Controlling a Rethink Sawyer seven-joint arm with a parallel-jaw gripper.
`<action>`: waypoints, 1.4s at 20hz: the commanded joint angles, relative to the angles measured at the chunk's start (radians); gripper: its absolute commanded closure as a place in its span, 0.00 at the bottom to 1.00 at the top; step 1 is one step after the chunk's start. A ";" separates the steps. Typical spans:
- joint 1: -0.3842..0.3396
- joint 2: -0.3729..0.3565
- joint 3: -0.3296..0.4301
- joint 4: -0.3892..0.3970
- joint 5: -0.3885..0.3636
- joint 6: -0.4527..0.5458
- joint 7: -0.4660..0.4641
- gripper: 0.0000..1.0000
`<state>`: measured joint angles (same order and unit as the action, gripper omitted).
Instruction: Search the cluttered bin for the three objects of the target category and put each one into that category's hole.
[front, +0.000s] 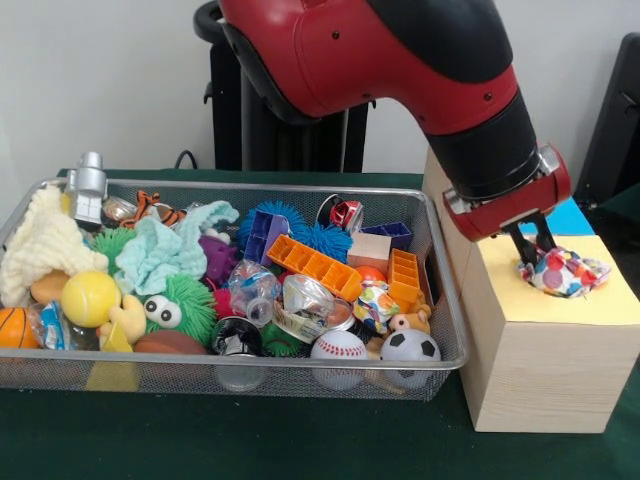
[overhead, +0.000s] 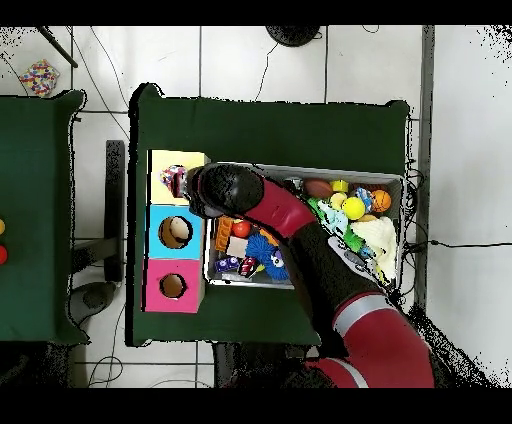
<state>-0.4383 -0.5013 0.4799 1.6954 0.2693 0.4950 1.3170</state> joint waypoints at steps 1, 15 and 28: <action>-0.020 0.100 0.054 -0.007 0.003 -0.060 0.121 1.00; 0.037 0.172 -0.034 -0.129 -0.038 -0.047 0.121 1.00; 0.045 0.165 -0.046 -0.136 -0.052 -0.029 0.106 0.00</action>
<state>-0.3915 -0.4146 0.4644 1.5955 0.2624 0.4958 1.3174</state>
